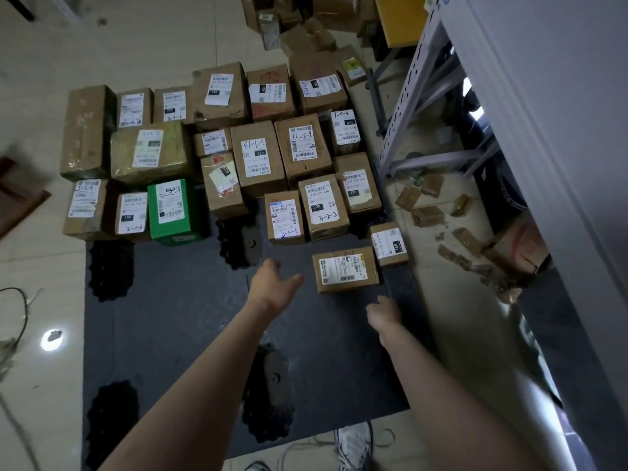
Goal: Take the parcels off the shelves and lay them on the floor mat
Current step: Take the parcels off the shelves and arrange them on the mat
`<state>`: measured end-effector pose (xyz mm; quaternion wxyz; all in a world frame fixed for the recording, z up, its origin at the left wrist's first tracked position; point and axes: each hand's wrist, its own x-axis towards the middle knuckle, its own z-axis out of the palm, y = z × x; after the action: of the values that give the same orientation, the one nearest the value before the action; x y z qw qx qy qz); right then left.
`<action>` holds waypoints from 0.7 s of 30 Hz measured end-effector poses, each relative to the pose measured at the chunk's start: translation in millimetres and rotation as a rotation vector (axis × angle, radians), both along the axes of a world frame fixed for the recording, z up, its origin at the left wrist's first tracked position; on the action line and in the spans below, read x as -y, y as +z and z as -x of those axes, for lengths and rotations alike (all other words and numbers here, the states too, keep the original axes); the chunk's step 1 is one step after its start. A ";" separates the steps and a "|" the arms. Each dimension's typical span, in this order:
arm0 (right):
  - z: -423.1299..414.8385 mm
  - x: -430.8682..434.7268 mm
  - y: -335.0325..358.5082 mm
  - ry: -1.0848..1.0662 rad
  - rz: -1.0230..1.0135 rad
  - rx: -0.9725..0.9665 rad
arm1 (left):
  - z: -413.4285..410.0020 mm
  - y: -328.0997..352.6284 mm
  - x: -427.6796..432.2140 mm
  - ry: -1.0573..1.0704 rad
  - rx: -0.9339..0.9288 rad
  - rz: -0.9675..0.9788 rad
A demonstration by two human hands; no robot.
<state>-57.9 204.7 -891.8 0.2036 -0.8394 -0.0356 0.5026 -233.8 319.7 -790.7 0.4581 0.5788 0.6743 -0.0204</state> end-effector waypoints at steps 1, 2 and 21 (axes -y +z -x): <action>4.0 4.3 0.0 -0.033 -0.008 -0.038 | -0.8 0.4 0.5 -0.006 -0.001 0.001; 7.2 7.5 0.6 -0.068 -0.015 -0.073 | -2.2 1.1 1.3 -0.015 -0.002 0.000; 44.6 3.7 208.1 -0.380 -0.608 -0.030 | -13.8 141.9 49.9 -0.156 0.200 -0.114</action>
<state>-102.4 201.0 -683.7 0.5345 -0.7246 -0.0239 0.4344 -220.0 269.8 -648.7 0.4867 0.6535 0.5784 0.0402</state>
